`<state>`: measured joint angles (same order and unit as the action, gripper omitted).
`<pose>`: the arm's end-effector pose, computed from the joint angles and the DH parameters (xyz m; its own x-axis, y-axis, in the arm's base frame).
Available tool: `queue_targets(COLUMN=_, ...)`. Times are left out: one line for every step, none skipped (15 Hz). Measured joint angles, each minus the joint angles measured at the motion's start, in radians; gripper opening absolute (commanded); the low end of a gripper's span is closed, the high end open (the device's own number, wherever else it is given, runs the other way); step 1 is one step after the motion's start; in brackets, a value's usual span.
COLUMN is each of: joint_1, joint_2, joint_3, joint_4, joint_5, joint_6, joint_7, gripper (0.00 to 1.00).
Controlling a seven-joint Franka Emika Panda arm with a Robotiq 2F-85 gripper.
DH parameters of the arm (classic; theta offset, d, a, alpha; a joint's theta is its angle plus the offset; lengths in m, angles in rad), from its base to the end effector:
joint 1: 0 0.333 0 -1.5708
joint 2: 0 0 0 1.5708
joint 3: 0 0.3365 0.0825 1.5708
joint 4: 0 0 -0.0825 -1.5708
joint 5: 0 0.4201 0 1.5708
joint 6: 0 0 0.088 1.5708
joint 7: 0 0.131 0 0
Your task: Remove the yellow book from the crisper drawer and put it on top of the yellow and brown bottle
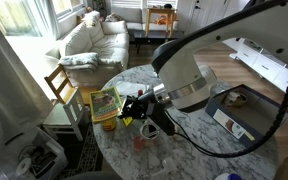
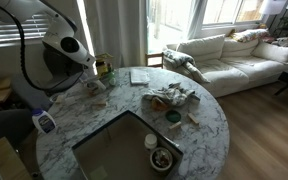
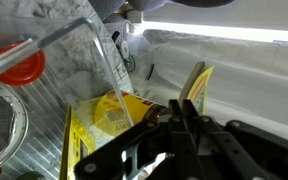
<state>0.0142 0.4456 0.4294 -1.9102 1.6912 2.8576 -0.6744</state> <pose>0.6389 0.2349 0.2689 0.8140 -0.5741 0.0881 -0.2701 -0.5084 -0.8177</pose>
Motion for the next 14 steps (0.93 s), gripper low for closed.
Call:
queue_targets(joint_1=0.000, joint_2=0.001, joint_3=0.001, joint_4=0.000, joint_5=0.000, joint_6=0.000, joint_7=0.000, gripper=0.02)
queue_targets(joint_1=0.000, joint_2=0.003, joint_3=0.001, joint_4=0.000, joint_5=0.000, joint_6=0.000, joint_7=0.000, gripper=0.02)
queue_targets(joint_1=0.000, joint_2=0.005, joint_3=0.001, joint_4=0.000, joint_5=0.002, joint_6=0.000, joint_7=0.000, gripper=0.02)
queue_targets(joint_1=0.000, joint_2=0.006, joint_3=0.001, joint_4=0.000, joint_5=0.005, joint_6=0.000, joint_7=0.000, gripper=0.07)
queue_targets(joint_1=0.000, joint_2=0.007, joint_3=0.001, joint_4=0.000, joint_5=0.009, joint_6=0.000, joint_7=0.000, gripper=0.32)
queue_targets(joint_1=0.000, joint_2=0.008, joint_3=0.001, joint_4=0.000, joint_5=0.011, joint_6=0.000, joint_7=0.000, gripper=0.33)
queue_targets(joint_1=0.000, joint_2=0.009, joint_3=0.001, joint_4=0.000, joint_5=0.014, joint_6=0.000, joint_7=0.000, gripper=0.39)
queue_targets(joint_1=0.000, joint_2=0.009, joint_3=0.001, joint_4=0.000, joint_5=0.017, joint_6=0.000, joint_7=0.000, gripper=0.47)
queue_targets(joint_1=0.000, joint_2=0.010, joint_3=0.001, joint_4=0.000, joint_5=0.018, joint_6=0.000, joint_7=0.000, gripper=0.54)
queue_targets(joint_1=0.000, joint_2=0.010, joint_3=0.001, joint_4=0.000, joint_5=0.020, joint_6=0.000, joint_7=0.000, gripper=0.61)
queue_targets(joint_1=0.000, joint_2=0.009, joint_3=0.001, joint_4=0.000, joint_5=0.021, joint_6=0.000, joint_7=0.000, gripper=0.69)
queue_targets(joint_1=0.000, joint_2=0.009, joint_3=0.001, joint_4=0.001, joint_5=0.022, joint_6=0.000, joint_7=0.000, gripper=0.78)
queue_targets(joint_1=0.000, joint_2=0.009, joint_3=0.001, joint_4=0.001, joint_5=0.023, joint_6=0.000, joint_7=0.000, gripper=0.85)
queue_targets(joint_1=0.000, joint_2=0.010, joint_3=0.001, joint_4=0.001, joint_5=0.023, joint_6=0.000, joint_7=0.000, gripper=0.92)
